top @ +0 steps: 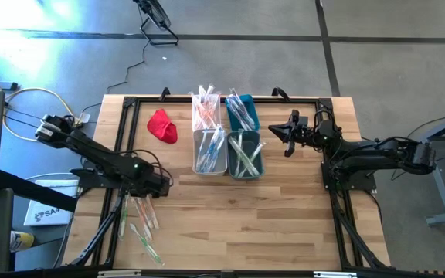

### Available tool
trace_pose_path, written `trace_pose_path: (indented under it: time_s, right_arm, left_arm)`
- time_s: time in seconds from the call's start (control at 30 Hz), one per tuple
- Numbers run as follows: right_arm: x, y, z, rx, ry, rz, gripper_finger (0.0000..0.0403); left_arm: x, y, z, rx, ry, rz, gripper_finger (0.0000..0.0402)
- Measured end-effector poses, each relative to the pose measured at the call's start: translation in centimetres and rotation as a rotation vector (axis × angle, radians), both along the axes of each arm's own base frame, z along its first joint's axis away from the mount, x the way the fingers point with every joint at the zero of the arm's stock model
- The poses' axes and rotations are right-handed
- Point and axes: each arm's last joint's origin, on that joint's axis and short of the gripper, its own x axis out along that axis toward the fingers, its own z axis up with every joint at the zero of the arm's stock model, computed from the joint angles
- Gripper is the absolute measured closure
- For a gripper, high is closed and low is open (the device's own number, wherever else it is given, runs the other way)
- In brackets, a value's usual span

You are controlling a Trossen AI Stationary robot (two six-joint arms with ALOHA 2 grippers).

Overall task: Pick & Place Toothbrushes
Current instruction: Put the orange toothbrush into the transparent bin

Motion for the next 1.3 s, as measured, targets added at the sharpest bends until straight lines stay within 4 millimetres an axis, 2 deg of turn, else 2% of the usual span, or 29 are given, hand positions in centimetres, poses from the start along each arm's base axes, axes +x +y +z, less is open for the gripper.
trace_pose_path:
  time_s: [0.97,1.07,1.3]
  right_arm:
    - [0.01,-0.01,0.0,0.0,0.0,-0.001,0.0398]
    - [0.01,-0.01,0.0,0.0,0.0,-0.001,0.04]
    - [0.01,0.0,0.0,0.0,0.0,0.0,0.0399]
  left_arm:
    - [-0.25,0.13,-0.31,0.007,0.01,0.0,0.0197]
    - [-0.24,0.13,-0.33,0.008,0.009,0.0,0.0215]
    - [-0.08,0.18,-0.35,0.04,-0.016,0.004,0.0285]
